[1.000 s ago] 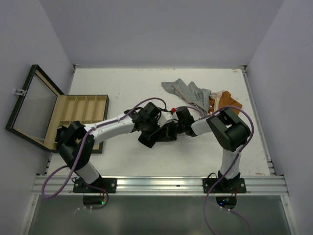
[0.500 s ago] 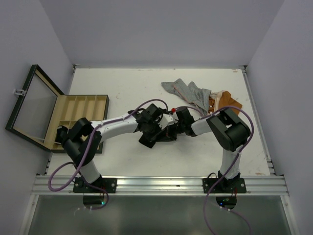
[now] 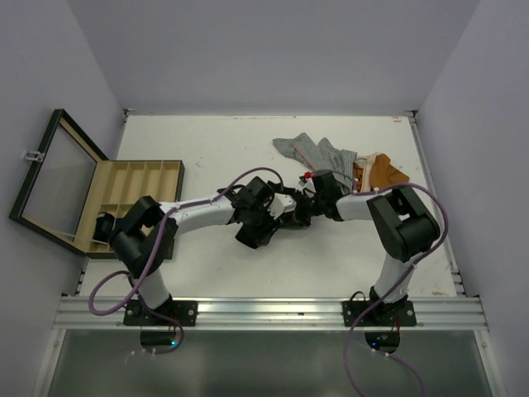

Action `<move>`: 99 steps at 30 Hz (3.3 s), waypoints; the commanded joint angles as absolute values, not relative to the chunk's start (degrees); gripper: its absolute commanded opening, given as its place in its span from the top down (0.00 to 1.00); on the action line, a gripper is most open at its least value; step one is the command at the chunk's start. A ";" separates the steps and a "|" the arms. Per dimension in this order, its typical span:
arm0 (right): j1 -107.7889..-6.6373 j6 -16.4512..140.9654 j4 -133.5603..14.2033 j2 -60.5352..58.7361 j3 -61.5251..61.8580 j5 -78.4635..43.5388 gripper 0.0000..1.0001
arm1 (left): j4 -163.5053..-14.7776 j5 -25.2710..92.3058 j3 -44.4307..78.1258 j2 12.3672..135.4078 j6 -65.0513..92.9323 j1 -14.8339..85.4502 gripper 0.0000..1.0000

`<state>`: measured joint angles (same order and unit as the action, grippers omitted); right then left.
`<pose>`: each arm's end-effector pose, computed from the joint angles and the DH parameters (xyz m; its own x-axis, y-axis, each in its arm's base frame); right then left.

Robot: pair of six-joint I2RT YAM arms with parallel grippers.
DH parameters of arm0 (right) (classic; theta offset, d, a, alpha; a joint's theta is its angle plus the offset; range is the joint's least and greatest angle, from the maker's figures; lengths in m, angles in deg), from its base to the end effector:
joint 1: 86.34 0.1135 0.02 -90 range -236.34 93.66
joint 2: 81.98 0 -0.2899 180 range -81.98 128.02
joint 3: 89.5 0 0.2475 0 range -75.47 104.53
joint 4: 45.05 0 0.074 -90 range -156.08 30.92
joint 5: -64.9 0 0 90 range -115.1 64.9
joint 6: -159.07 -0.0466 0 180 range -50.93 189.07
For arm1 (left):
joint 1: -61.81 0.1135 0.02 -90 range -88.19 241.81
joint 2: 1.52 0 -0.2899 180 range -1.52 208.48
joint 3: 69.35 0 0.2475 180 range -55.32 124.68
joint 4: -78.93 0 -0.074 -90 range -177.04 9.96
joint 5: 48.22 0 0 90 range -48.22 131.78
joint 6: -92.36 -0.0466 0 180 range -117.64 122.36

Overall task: Roll the underwear
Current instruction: Fold the underwear

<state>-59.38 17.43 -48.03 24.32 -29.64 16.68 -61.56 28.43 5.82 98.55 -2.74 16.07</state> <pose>0.2913 0.1830 0.1298 -0.9881 0.1534 -0.0069 0.0813 0.5605 0.8241 0.2343 -0.2558 0.1871 -0.5588 0.6974 -0.4487 0.8194 0.5478 -0.1690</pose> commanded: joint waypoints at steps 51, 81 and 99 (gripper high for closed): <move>-61.64 47.97 -72.85 47.66 8.38 23.67 1.00 | -61.02 10.06 6.11 71.34 -3.00 29.54 0.00; -61.82 39.11 -60.50 48.28 3.46 29.39 0.99 | -106.99 -9.84 -15.51 104.55 30.48 36.67 0.80; -61.12 13.80 -40.38 29.81 -12.70 19.99 0.95 | -114.46 -8.93 -17.18 106.24 34.26 37.29 0.76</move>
<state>-61.87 20.93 -46.46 29.06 -9.43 21.77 -112.91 -13.71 -15.55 106.97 34.98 37.14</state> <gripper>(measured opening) 0.062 0.229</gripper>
